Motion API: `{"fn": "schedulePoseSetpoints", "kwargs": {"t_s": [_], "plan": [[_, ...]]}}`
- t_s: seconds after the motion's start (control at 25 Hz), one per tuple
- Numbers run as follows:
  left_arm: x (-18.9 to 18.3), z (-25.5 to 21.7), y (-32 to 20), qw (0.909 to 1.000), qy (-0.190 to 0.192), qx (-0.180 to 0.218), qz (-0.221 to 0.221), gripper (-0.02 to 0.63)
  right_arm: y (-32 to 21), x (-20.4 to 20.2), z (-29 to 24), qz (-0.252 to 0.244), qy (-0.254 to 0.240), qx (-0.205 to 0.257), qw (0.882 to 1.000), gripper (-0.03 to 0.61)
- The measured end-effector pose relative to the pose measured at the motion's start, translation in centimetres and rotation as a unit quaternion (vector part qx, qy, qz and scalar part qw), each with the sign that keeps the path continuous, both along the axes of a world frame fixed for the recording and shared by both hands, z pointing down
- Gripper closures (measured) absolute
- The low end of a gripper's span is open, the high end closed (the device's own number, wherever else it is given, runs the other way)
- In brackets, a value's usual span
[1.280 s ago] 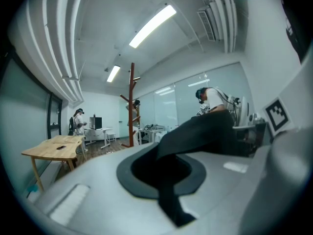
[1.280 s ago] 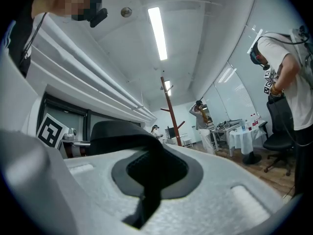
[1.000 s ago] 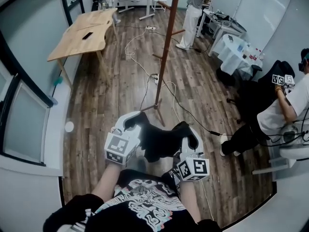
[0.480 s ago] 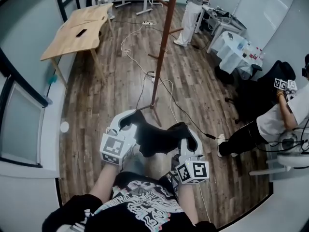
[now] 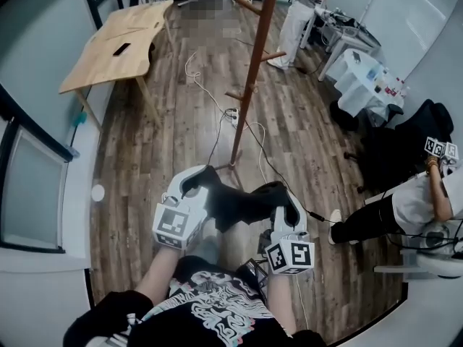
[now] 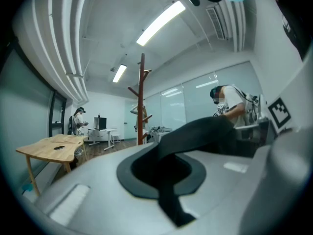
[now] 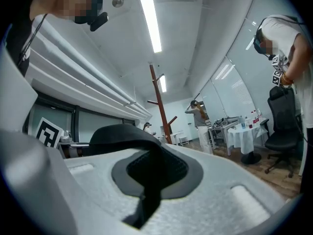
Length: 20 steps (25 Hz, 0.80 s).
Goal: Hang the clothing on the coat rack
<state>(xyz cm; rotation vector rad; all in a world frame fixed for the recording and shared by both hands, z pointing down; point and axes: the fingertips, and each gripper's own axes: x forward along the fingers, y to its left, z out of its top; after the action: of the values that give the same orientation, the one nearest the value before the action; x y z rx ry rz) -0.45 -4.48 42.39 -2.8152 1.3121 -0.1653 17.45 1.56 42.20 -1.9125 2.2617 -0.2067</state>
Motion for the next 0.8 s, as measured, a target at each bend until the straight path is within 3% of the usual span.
{"fn": "schedulePoseSetpoints", "kwargs": {"t_s": [0.56, 0.8], "plan": [[0.2, 0.1, -10.3, 0.9999, 0.001, -0.012, 0.009, 0.62, -9.9, 0.3, -0.1, 0.014, 0.001, -0.01, 1.0, 0.567], [0.7, -0.6, -14.3, 0.9997, 0.015, -0.012, 0.015, 0.62, -13.3, 0.3, -0.8, 0.02, -0.023, -0.01, 0.999, 0.568]]}}
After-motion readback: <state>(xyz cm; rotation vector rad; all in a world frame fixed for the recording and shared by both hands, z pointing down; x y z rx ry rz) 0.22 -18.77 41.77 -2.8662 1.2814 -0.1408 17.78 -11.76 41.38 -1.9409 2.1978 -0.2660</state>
